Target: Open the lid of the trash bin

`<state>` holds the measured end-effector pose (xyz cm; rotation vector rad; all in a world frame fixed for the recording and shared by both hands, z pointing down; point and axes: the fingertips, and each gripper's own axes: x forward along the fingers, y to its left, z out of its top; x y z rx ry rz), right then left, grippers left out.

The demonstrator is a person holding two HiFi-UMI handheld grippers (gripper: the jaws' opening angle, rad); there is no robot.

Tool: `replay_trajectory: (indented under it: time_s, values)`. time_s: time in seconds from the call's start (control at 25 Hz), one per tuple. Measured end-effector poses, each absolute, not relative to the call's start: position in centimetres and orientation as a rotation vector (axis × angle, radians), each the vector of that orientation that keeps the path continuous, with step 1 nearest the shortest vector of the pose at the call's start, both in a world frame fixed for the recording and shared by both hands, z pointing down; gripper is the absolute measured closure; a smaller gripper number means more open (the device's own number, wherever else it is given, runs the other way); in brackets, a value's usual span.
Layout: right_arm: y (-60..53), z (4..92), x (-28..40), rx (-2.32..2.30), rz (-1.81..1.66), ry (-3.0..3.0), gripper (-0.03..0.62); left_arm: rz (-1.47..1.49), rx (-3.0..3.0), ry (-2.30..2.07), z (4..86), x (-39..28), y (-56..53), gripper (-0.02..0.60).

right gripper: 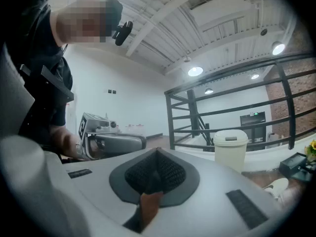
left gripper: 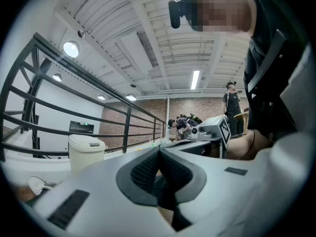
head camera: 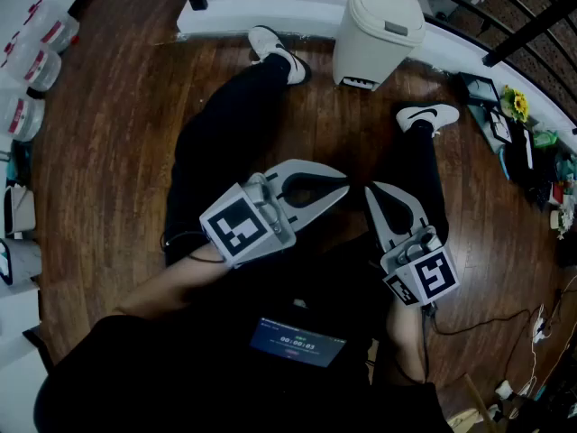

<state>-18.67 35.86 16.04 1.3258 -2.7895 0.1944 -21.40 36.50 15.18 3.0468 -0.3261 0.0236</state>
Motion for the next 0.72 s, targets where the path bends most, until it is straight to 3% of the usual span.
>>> replay_trajectory:
  time_s: [0.72]
  values:
    - [21.0, 16.4, -14.1, 1.194, 0.152, -2.758, 0.571, 0.074, 2.984, -0.566, 17.5, -16.1, 22.1, 0.546]
